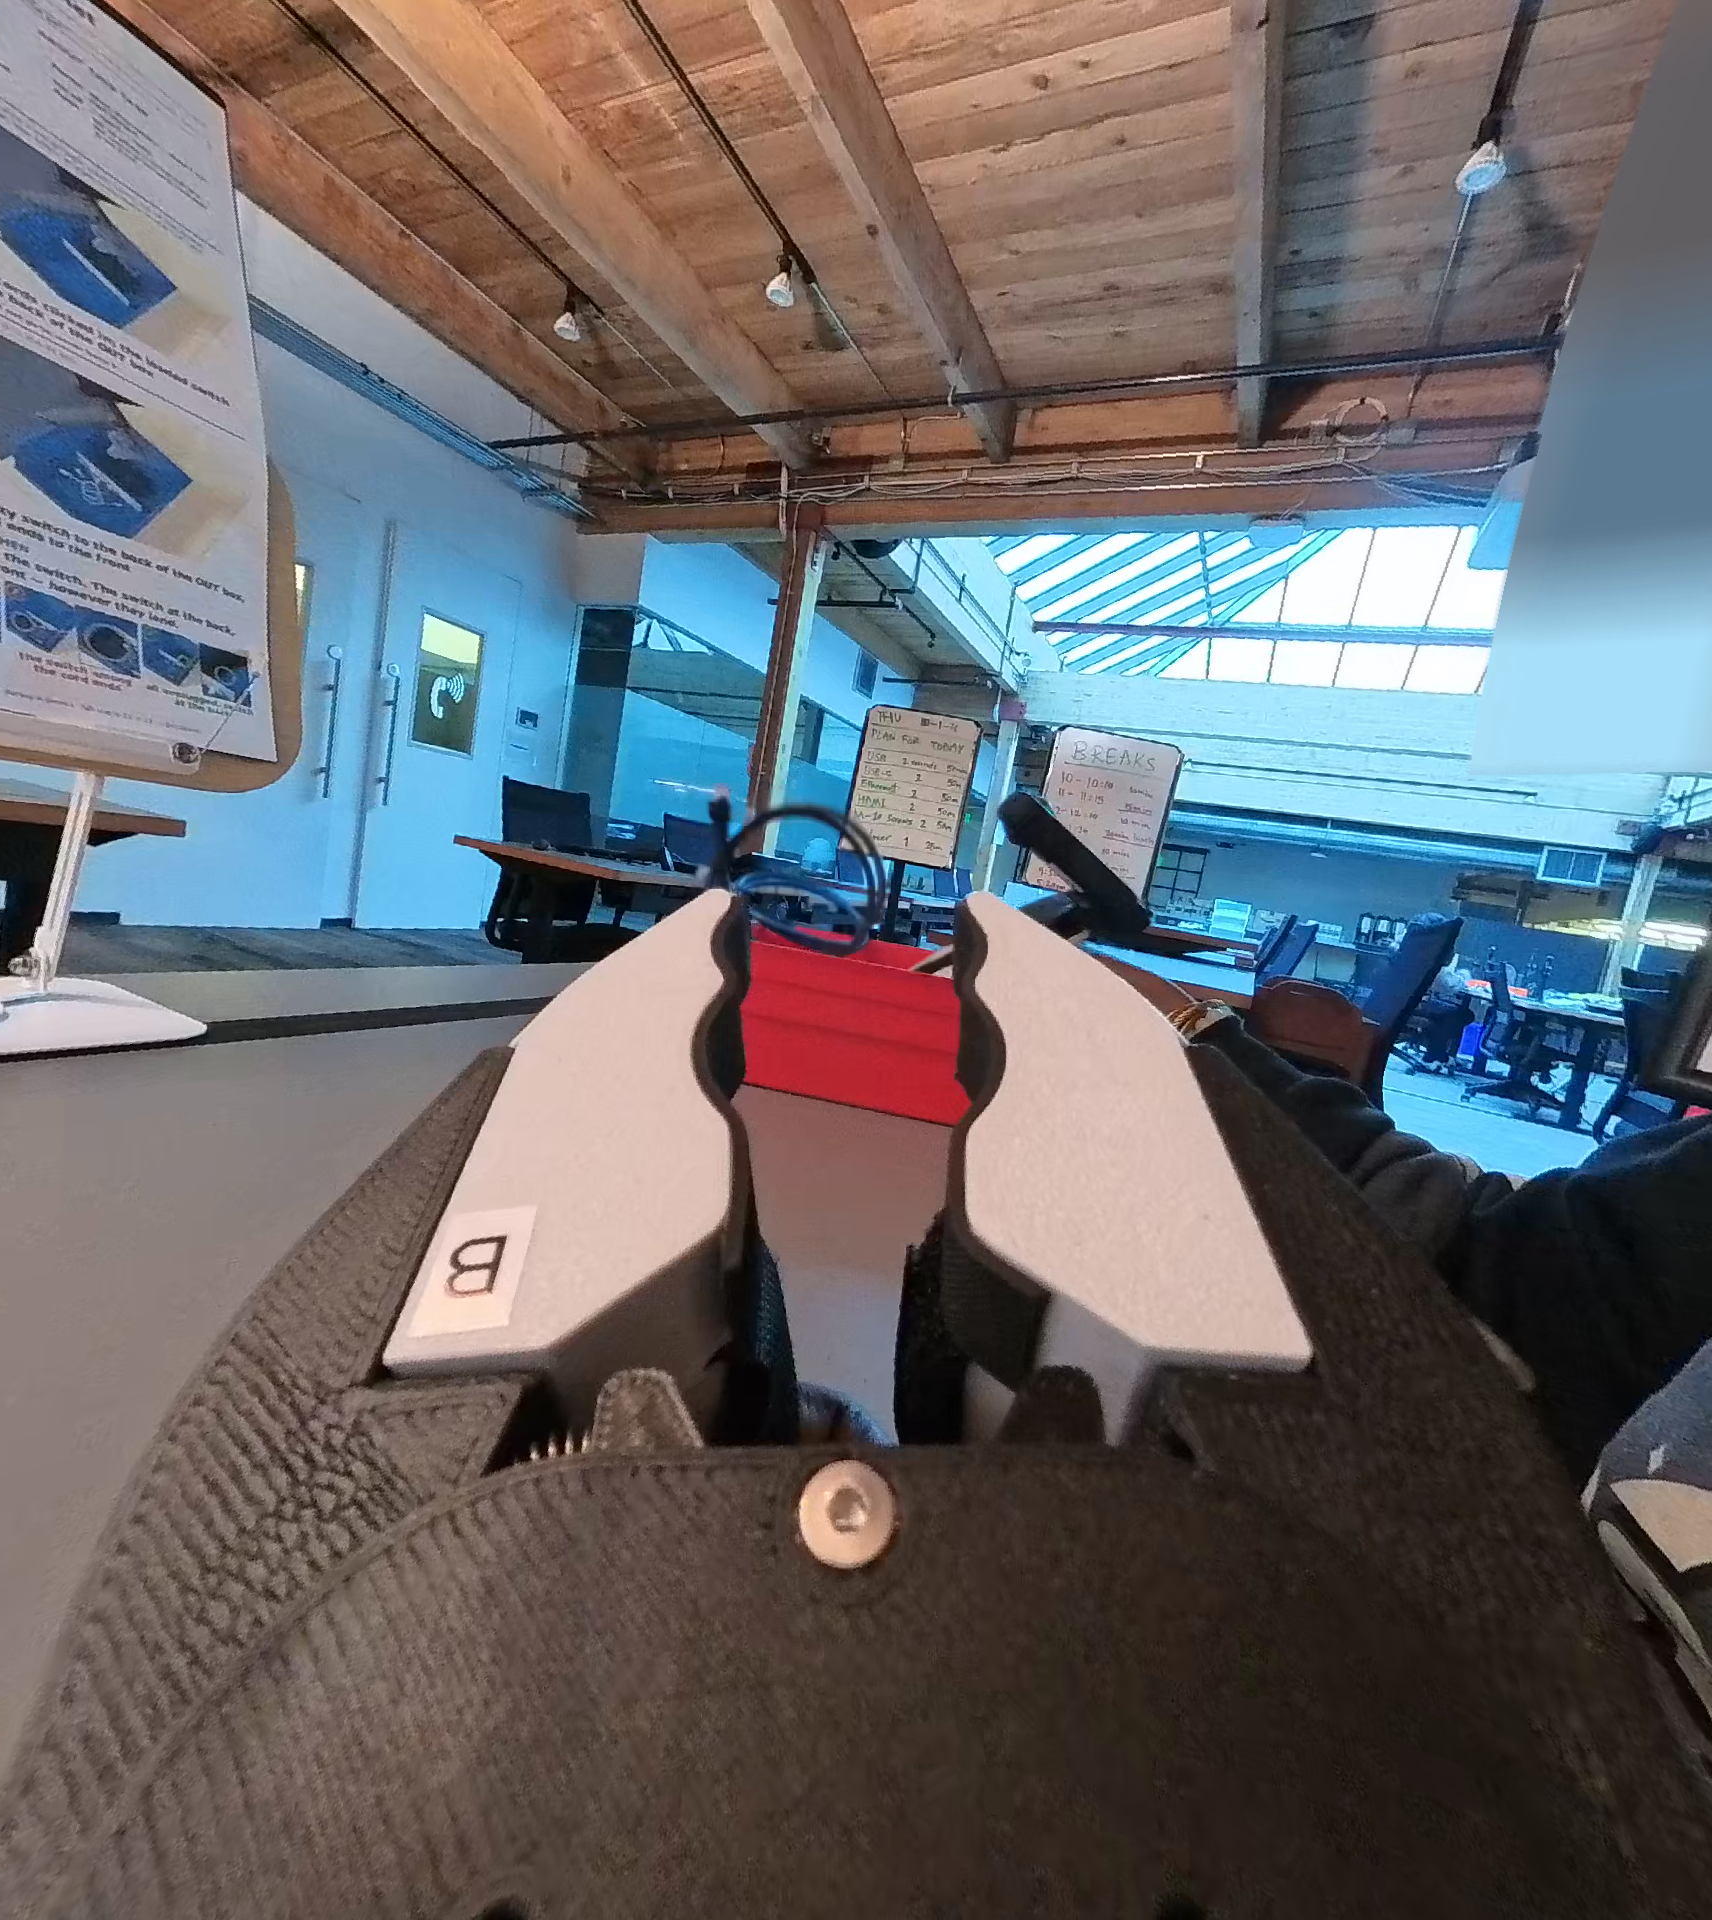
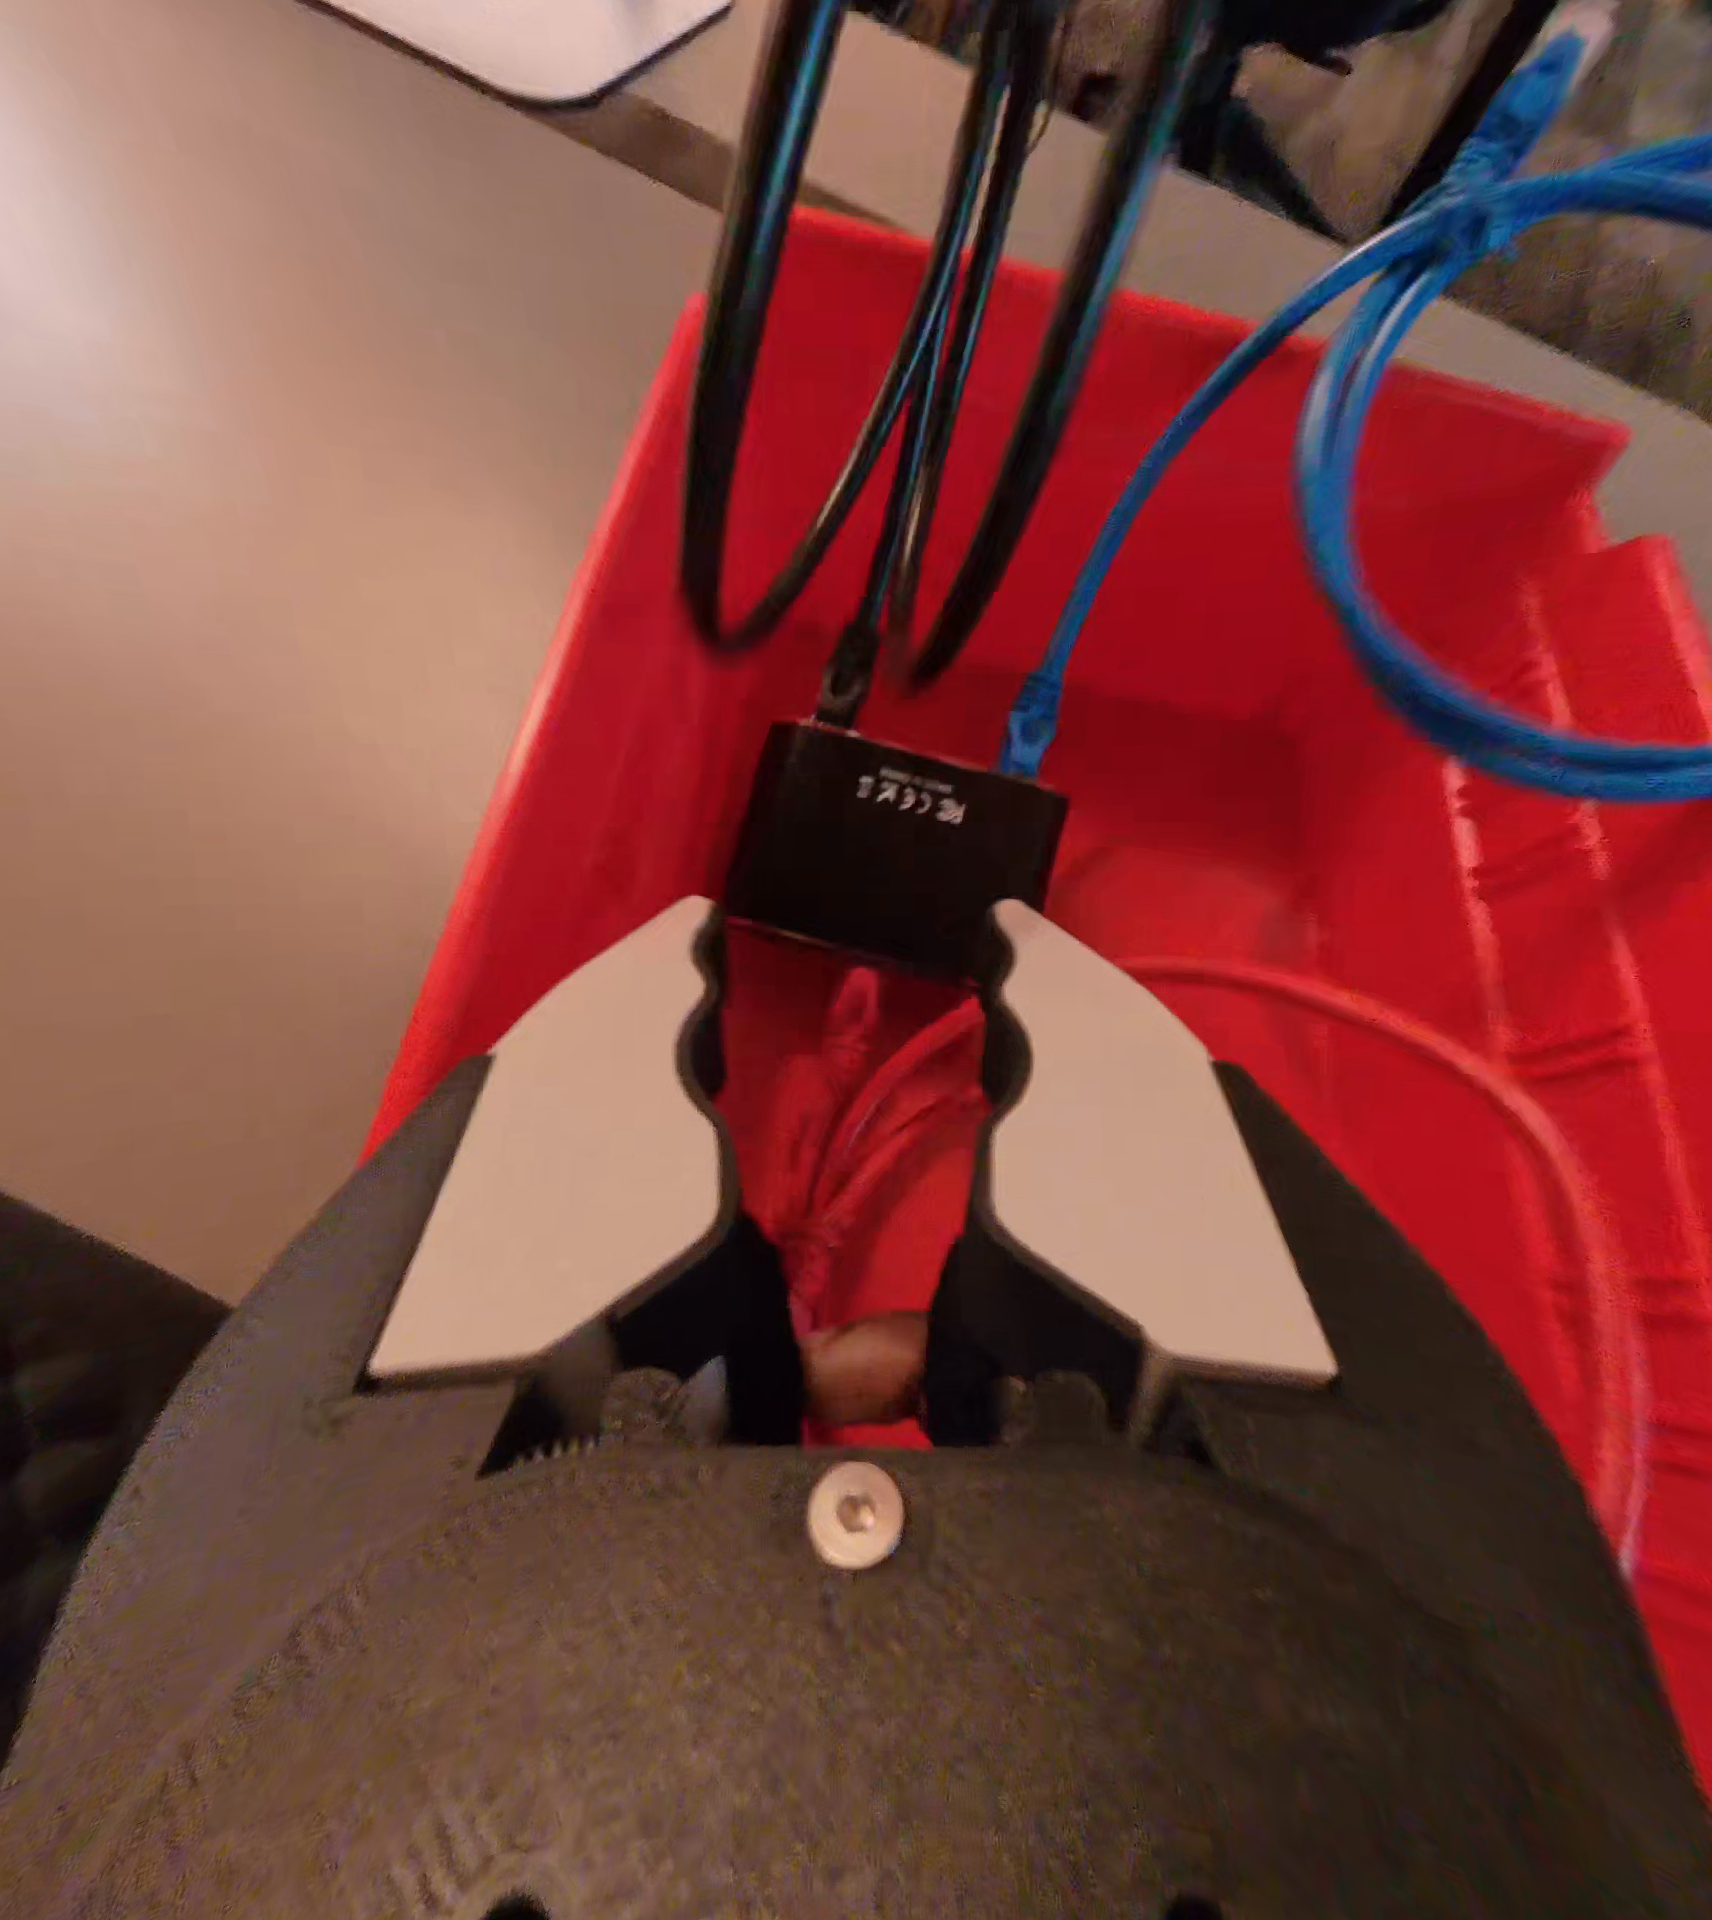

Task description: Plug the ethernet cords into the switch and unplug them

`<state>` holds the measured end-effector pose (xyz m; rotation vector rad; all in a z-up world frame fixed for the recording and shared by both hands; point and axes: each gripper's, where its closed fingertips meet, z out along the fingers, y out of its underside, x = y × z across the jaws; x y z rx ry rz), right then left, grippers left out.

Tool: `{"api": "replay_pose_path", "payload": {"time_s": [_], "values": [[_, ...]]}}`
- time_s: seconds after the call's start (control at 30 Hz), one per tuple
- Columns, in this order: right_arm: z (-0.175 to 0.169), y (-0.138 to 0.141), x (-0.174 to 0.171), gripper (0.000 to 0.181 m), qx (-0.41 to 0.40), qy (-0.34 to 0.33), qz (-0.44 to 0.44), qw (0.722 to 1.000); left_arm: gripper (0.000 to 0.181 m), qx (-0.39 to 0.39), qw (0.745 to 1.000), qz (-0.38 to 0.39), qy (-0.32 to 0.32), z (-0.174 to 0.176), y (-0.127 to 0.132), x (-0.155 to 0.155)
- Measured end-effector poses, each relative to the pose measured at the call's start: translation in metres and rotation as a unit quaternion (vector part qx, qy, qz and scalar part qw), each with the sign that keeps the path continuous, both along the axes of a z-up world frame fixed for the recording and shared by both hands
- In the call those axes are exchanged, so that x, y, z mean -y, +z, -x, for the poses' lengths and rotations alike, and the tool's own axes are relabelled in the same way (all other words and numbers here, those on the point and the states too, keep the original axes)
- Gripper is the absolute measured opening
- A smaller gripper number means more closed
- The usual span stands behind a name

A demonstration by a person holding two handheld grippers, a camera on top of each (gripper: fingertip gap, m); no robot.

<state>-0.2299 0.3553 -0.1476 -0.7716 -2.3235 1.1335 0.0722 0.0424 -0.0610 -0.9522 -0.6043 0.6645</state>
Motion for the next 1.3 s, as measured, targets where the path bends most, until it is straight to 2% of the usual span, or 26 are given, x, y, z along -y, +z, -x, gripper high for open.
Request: {"api": "replay_pose_path", "payload": {"time_s": [0.07,0.17,0.23,0.3,0.37,0.47,0.5,0.53,0.6,0.63,0.67,0.7,0.8,1.07,1.3], "values": [[0.002,0.015,0.000,0.049,-0.037,-0.008,0.011,0.999,0.037,0.000,1.000,-0.001,0.000,0.000,0.000,0.000],[-0.004,0.053,-0.004,0.041,-0.084,-0.016,0.076,0.993,0.037,0.000,1.000,-0.002,-0.001,0.000,0.000,0.000],[-0.013,0.073,-0.010,0.040,-0.095,-0.014,0.104,0.990,0.036,0.000,1.000,-0.003,-0.002,0.000,0.000,0.001],[-0.032,0.081,-0.016,0.043,-0.085,0.014,0.095,0.992,0.036,-0.002,1.000,-0.003,-0.002,-0.001,0.001,0.001],[-0.060,0.073,-0.020,0.051,-0.041,0.065,0.061,0.995,0.036,-0.002,1.000,-0.003,-0.002,-0.001,0.001,0.001],[-0.110,0.040,-0.030,0.076,0.060,0.145,-0.019,0.987,0.036,-0.003,1.000,-0.002,-0.002,-0.001,0.001,0.000],[-0.125,0.026,-0.033,0.078,0.098,0.162,-0.046,0.981,0.036,-0.003,1.000,-0.002,-0.002,-0.001,0.001,0.000],[-0.134,0.013,-0.037,0.074,0.132,0.168,-0.074,0.974,0.036,-0.003,1.000,-0.001,-0.001,-0.001,0.001,0.000],[-0.135,-0.006,-0.041,0.050,0.168,0.155,-0.131,0.965,0.036,-0.003,1.000,-0.002,-0.001,-0.001,0.000,0.000],[-0.130,-0.011,-0.039,0.033,0.167,0.152,-0.150,0.962,0.036,-0.003,1.000,-0.002,-0.001,-0.001,0.001,0.000],[-0.123,-0.012,-0.034,0.022,0.153,0.152,-0.160,0.963,0.036,-0.003,1.000,-0.002,-0.001,-0.001,0.001,0.000],[-0.117,-0.012,-0.027,0.020,0.141,0.157,-0.166,0.963,0.036,-0.004,1.000,-0.002,0.000,-0.001,0.001,0.000],[-0.111,-0.012,-0.004,0.025,0.125,0.172,-0.166,0.963,0.036,-0.004,1.000,-0.003,-0.002,-0.001,0.001,0.001],[-0.082,-0.013,0.041,0.022,0.049,0.129,-0.189,0.972,0.036,-0.006,1.000,-0.008,-0.004,-0.002,0.001,0.001],[-0.087,-0.012,0.079,0.022,0.019,0.138,-0.203,0.969,0.036,-0.008,1.000,-0.008,-0.004,-0.003,0.002,0.001]]}}
